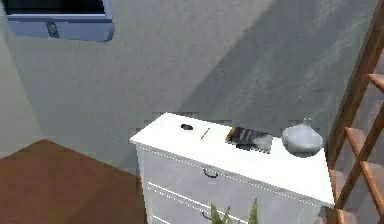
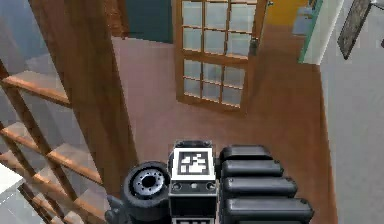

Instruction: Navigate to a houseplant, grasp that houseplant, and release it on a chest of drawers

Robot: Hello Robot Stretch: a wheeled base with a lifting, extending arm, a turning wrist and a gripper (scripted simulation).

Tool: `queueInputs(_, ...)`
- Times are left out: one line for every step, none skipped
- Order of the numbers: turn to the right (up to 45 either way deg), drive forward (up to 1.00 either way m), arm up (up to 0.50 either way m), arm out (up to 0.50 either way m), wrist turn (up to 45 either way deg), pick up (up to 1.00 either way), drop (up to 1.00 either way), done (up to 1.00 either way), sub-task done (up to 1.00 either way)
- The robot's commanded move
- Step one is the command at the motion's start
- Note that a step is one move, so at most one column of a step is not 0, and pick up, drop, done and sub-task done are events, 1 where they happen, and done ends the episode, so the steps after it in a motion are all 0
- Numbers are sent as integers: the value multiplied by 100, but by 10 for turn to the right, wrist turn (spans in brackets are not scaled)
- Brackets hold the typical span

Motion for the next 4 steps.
queueInputs(0, 35, 0, 0, 0, 0, 0, 0, 0)
queueInputs(-420, 0, 0, 0, 0, 0, 0, 0, 0)
queueInputs(0, 0, 0, 32, 0, 0, 0, 0, 0)
queueInputs(0, 0, 0, 0, 390, 0, 0, 0, 0)
